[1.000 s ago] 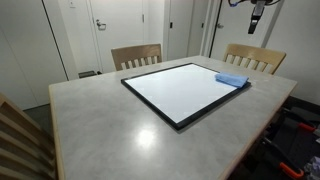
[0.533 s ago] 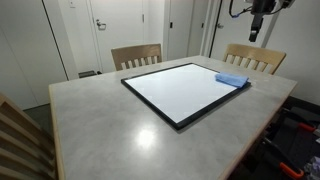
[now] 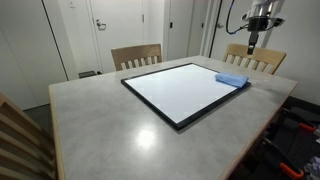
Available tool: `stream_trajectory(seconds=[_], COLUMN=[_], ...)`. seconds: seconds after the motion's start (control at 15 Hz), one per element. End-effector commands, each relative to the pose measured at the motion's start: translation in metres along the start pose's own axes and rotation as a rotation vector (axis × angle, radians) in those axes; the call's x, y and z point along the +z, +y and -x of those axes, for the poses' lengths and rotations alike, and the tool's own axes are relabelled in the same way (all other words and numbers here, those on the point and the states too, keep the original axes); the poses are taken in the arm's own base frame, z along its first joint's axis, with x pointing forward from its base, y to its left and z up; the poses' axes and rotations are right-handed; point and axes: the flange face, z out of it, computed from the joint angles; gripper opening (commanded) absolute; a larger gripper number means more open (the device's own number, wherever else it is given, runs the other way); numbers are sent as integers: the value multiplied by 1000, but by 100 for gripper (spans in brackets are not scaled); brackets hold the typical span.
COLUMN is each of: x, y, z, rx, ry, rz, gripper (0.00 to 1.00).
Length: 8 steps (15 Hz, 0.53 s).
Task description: Wipe the whiteboard with the blue towel
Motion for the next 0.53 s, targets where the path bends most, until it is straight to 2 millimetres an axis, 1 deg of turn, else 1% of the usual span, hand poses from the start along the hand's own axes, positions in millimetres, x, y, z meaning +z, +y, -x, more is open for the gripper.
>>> stream_trajectory(seconds=[0.0,0.2,0.27,0.33,0.47], x=[16,33,38,31,36], y=[30,44,46,38,40], z=[0,9,11,14,16], rx=[-152,-238,-180,-189,-183], ry=[92,124,58,93,86], rz=[-95,-178,-194,-153,-163], gripper=[100,100,100,100,100])
